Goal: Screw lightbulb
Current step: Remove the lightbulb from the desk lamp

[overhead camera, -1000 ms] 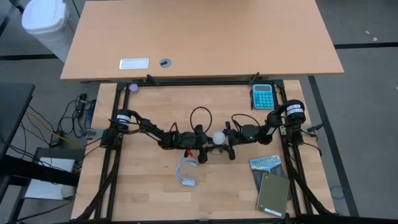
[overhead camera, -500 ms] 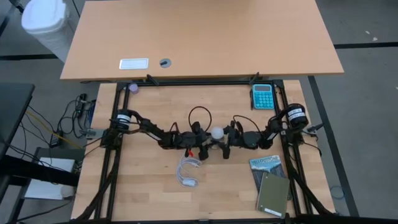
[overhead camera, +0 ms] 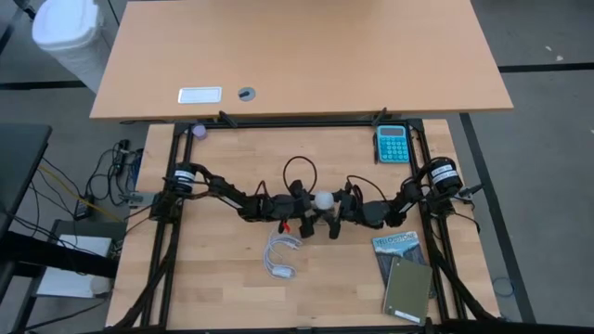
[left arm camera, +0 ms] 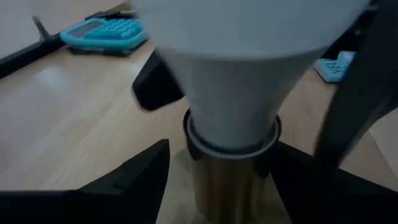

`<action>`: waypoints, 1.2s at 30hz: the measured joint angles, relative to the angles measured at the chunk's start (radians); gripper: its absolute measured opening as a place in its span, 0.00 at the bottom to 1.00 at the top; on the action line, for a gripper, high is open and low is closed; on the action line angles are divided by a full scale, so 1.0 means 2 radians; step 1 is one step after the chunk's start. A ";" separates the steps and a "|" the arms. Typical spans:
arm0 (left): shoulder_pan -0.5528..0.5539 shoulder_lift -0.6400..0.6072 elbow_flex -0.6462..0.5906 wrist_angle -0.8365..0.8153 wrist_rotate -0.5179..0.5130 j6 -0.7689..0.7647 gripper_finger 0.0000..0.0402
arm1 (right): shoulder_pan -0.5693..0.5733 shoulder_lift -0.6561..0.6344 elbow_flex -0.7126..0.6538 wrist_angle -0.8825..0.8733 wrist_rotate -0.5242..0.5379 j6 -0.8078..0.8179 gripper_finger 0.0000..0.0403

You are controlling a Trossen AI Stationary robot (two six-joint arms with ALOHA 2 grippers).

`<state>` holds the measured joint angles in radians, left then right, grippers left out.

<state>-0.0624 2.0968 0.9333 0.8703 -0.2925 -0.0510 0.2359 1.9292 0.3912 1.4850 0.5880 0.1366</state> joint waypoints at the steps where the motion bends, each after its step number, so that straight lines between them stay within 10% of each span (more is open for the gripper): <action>1: 0.000 0.000 0.002 -0.001 0.000 0.006 0.68 | -0.001 0.000 0.000 -0.001 0.000 0.002 0.65; 15: 0.001 -0.001 0.003 -0.029 -0.016 0.007 0.56 | 0.002 0.000 0.000 -0.009 0.003 0.022 0.65; 36: 0.002 -0.002 0.004 -0.055 -0.020 -0.029 0.50 | 0.049 -0.013 0.033 -0.109 0.155 0.021 0.65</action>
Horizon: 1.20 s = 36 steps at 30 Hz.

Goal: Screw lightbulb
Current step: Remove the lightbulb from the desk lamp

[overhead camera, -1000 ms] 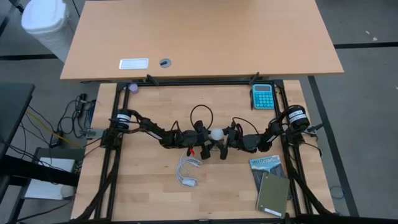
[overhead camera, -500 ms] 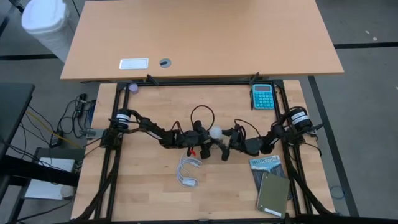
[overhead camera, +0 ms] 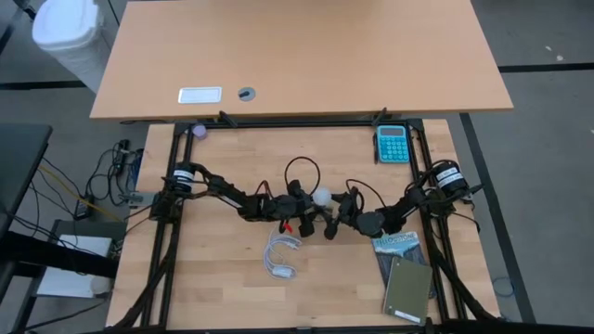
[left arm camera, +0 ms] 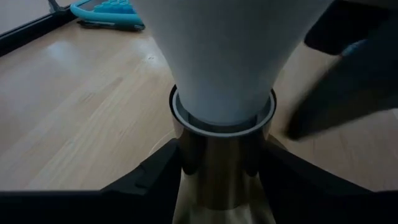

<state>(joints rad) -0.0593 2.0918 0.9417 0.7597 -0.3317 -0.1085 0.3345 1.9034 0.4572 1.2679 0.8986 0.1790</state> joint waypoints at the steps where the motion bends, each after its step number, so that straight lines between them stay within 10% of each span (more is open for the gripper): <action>1: 0.000 0.000 0.000 0.000 0.000 0.000 0.50 | -0.002 0.000 0.000 0.000 0.003 0.000 0.65; 11: 0.000 0.001 0.000 0.000 -0.002 -0.009 0.50 | 0.019 0.000 -0.013 0.002 0.076 -0.006 0.65; 18: 0.000 0.001 -0.001 0.003 -0.007 -0.013 0.50 | 0.062 0.000 -0.046 0.022 0.220 0.022 0.60; 25: 0.000 0.001 -0.001 0.005 -0.007 -0.013 0.50 | 0.048 0.000 -0.035 0.033 0.040 0.022 0.59; 36: 0.000 0.002 -0.001 0.006 -0.007 -0.014 0.50 | -0.020 0.000 -0.018 0.021 -0.015 0.001 0.58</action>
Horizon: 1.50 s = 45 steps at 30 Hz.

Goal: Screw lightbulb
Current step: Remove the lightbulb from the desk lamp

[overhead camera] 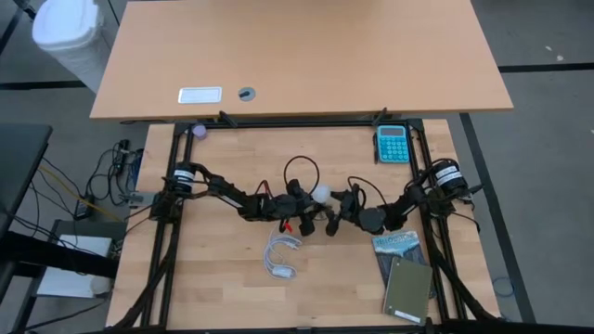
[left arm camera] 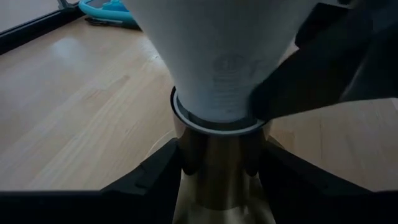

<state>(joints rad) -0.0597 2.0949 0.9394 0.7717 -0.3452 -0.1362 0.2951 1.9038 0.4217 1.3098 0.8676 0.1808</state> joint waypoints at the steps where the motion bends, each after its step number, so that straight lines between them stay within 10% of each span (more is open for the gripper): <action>1: 0.000 0.000 0.000 0.000 0.000 0.000 0.50 | -0.001 0.000 0.000 -0.002 0.002 -0.001 0.58; 12: 0.000 0.000 0.000 0.001 0.001 0.000 0.50 | 0.053 -0.007 -0.086 0.022 0.146 0.089 0.58; 26: 0.000 0.000 0.000 0.001 0.002 0.000 0.50 | 0.011 -0.012 -0.003 -0.020 -0.008 -0.002 0.58; 34: 0.000 0.000 0.000 0.001 -0.001 0.000 0.50 | -0.002 -0.016 -0.032 -0.011 0.003 0.017 0.58; 40: -0.001 0.000 0.000 0.001 0.005 0.000 0.50 | 0.039 -0.047 -0.115 -0.023 0.128 0.114 0.57; 45: -0.001 0.000 0.000 0.002 0.008 0.002 0.50 | 0.053 -0.056 -0.113 0.000 0.083 0.120 0.57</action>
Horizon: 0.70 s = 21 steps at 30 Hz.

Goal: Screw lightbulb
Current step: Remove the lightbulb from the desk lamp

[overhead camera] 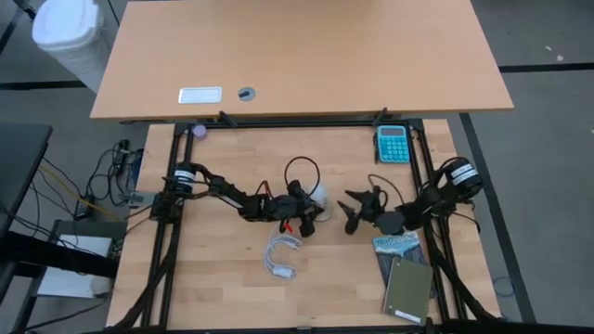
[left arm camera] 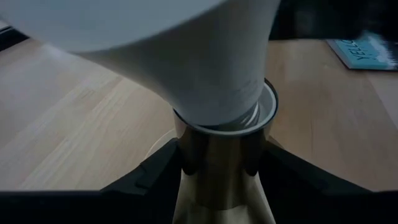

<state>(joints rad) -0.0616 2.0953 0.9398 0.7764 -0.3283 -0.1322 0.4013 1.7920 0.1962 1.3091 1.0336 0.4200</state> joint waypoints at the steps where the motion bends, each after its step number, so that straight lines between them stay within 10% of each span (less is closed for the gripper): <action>1: 0.000 0.000 0.000 0.000 0.000 0.000 0.50 | -0.001 0.001 0.011 -0.001 -0.014 -0.017 0.57; 21: 0.000 0.000 -0.001 -0.001 0.000 0.004 0.50 | -0.093 0.006 0.101 -0.039 -0.181 -0.116 0.57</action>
<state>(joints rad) -0.0608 2.0949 0.9386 0.7739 -0.3290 -0.1239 0.2162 1.8030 0.3972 1.2307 0.6720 0.1884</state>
